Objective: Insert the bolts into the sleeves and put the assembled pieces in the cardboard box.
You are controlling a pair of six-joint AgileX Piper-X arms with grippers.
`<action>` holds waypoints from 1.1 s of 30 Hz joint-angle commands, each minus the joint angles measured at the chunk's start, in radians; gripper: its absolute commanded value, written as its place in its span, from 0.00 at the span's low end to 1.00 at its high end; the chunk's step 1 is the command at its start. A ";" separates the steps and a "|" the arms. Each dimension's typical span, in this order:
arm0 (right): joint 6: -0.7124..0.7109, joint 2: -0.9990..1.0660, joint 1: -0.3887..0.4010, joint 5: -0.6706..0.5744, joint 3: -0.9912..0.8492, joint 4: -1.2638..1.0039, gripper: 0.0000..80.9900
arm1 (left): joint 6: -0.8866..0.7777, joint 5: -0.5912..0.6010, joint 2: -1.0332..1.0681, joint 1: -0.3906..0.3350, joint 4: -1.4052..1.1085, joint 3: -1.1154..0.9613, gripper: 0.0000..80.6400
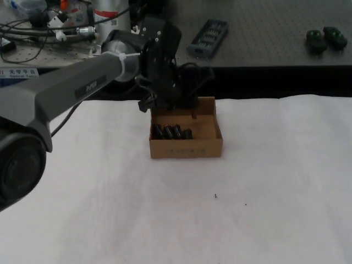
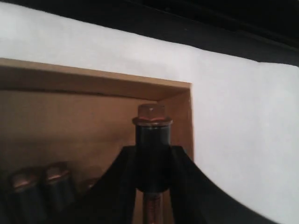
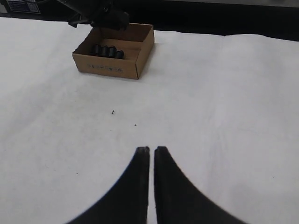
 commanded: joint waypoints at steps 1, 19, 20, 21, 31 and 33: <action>0.008 -0.007 0.001 0.007 -0.001 -0.010 0.04 | -0.026 0.002 0.008 -0.005 -0.001 -0.019 0.01; 0.008 -0.007 0.001 0.007 -0.001 -0.010 0.04 | -0.012 0.024 0.039 -0.066 0.069 -0.019 0.01; 0.008 -0.007 0.001 0.007 -0.001 -0.010 0.04 | -0.012 0.021 0.039 -0.066 0.079 -0.019 0.01; 0.008 -0.007 0.001 0.007 -0.001 -0.010 0.04 | -0.012 0.021 0.039 -0.066 0.092 -0.019 0.01; 0.008 -0.007 0.001 0.007 -0.001 -0.010 0.04 | -0.016 -0.047 0.039 -0.066 0.189 -0.019 0.01; 0.008 -0.007 0.001 0.007 -0.001 -0.010 0.04 | -0.016 -0.049 0.039 -0.066 0.183 -0.019 0.01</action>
